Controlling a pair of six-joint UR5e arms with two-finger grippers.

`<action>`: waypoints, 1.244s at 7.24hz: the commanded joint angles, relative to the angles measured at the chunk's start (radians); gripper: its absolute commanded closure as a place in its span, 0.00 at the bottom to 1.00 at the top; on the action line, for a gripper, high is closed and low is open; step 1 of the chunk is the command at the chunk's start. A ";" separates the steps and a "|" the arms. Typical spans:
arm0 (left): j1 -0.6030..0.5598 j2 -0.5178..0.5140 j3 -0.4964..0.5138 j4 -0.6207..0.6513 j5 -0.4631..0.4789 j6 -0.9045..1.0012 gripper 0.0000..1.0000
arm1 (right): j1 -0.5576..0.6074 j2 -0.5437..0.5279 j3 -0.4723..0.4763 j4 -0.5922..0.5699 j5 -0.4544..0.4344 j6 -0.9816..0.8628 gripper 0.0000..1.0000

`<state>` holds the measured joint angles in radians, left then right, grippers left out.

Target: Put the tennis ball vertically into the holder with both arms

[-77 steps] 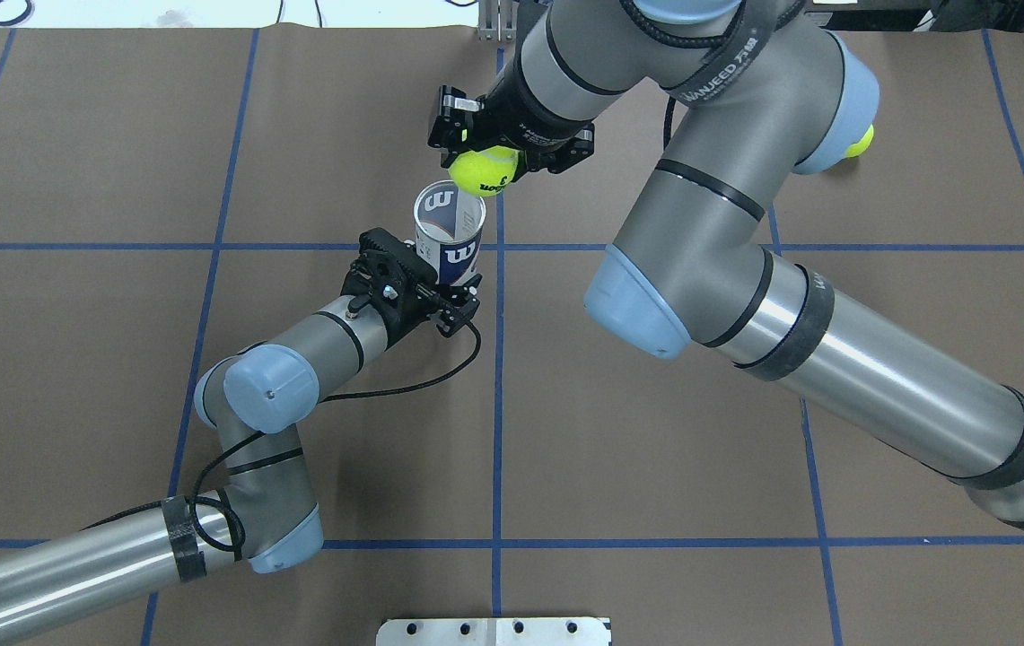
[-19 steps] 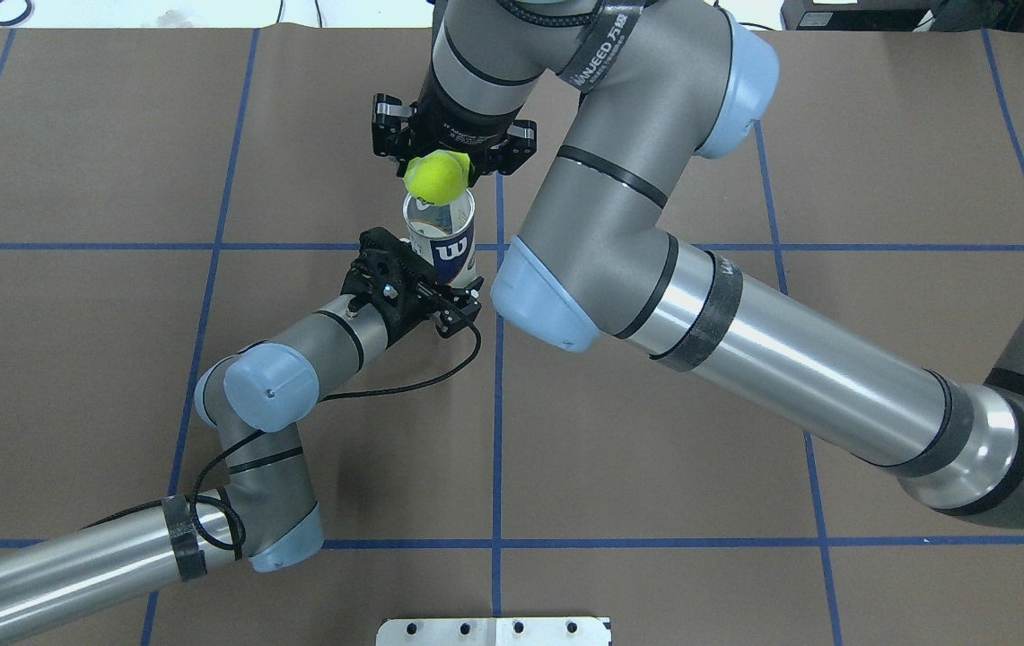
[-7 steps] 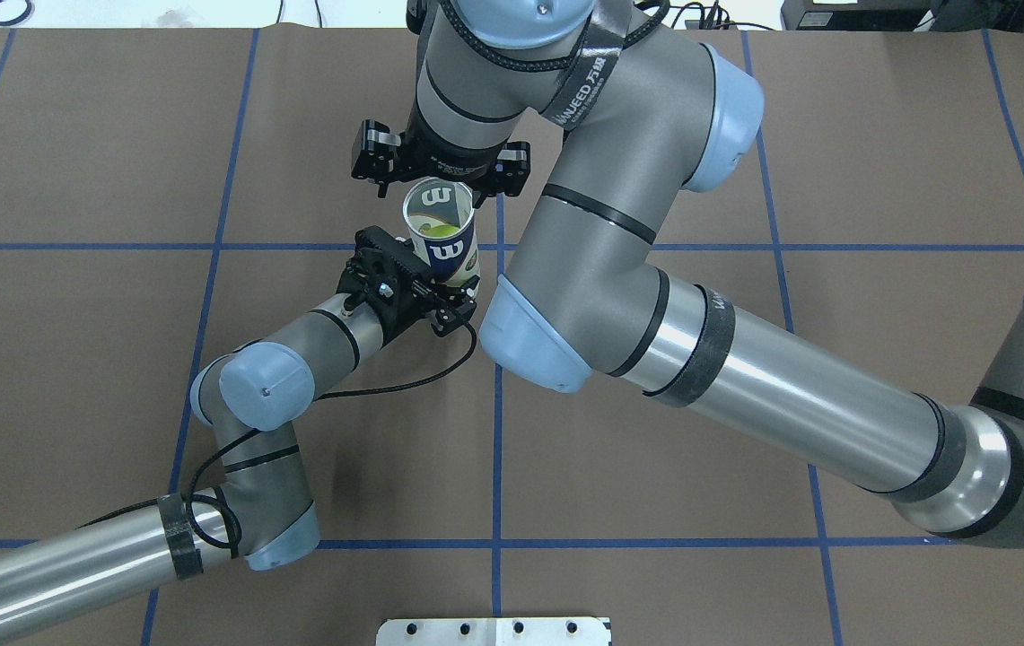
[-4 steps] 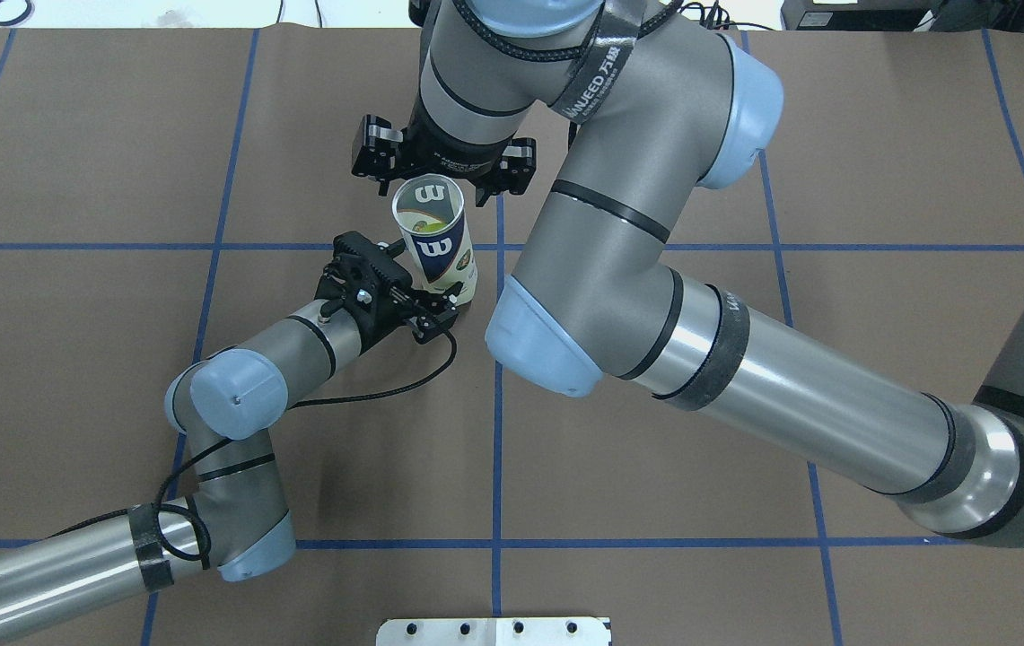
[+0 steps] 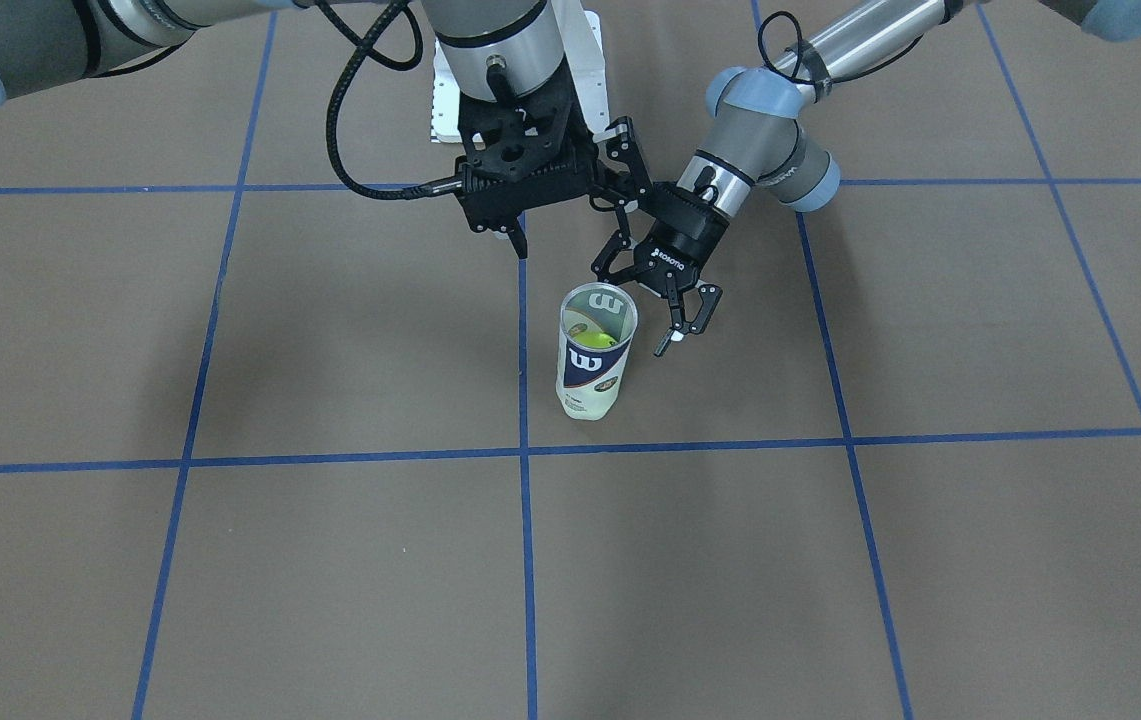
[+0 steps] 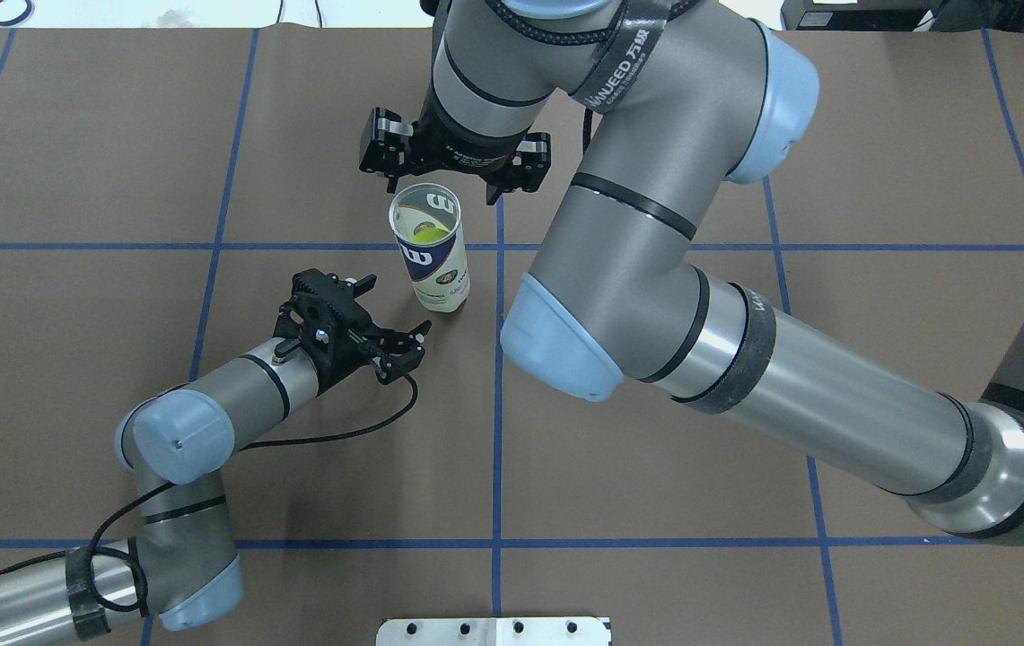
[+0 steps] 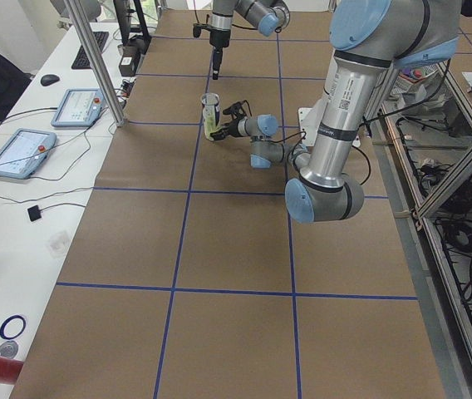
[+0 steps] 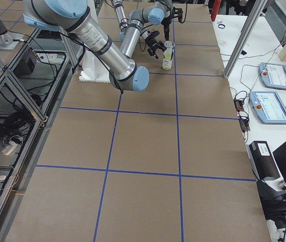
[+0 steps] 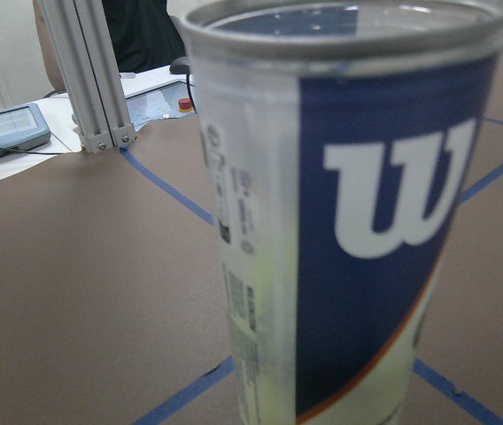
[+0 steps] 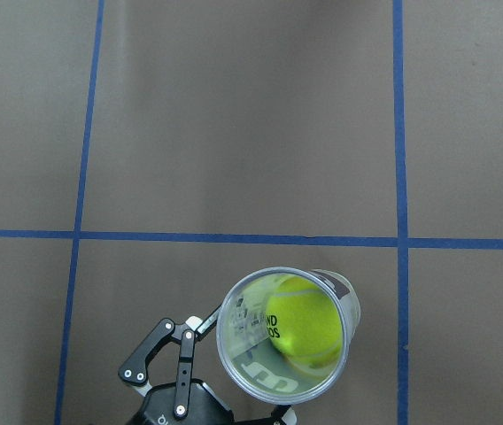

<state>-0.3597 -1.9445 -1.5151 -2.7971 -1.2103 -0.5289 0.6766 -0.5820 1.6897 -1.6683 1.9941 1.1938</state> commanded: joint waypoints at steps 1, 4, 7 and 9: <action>0.034 0.132 -0.139 0.013 0.000 0.000 0.01 | 0.026 -0.007 0.028 -0.043 0.018 -0.005 0.00; 0.010 0.345 -0.443 0.266 -0.142 -0.008 0.01 | 0.101 -0.234 0.274 -0.130 0.031 -0.034 0.00; -0.285 0.395 -0.438 0.455 -0.280 -0.006 0.01 | 0.185 -0.456 0.308 -0.125 0.029 -0.328 0.00; -0.587 0.379 -0.358 0.628 -0.499 0.018 0.01 | 0.279 -0.551 0.259 -0.122 0.049 -0.518 0.00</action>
<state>-0.7548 -1.5541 -1.9166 -2.2871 -1.5573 -0.5304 0.8965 -1.0791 1.9839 -1.7910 2.0279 0.8060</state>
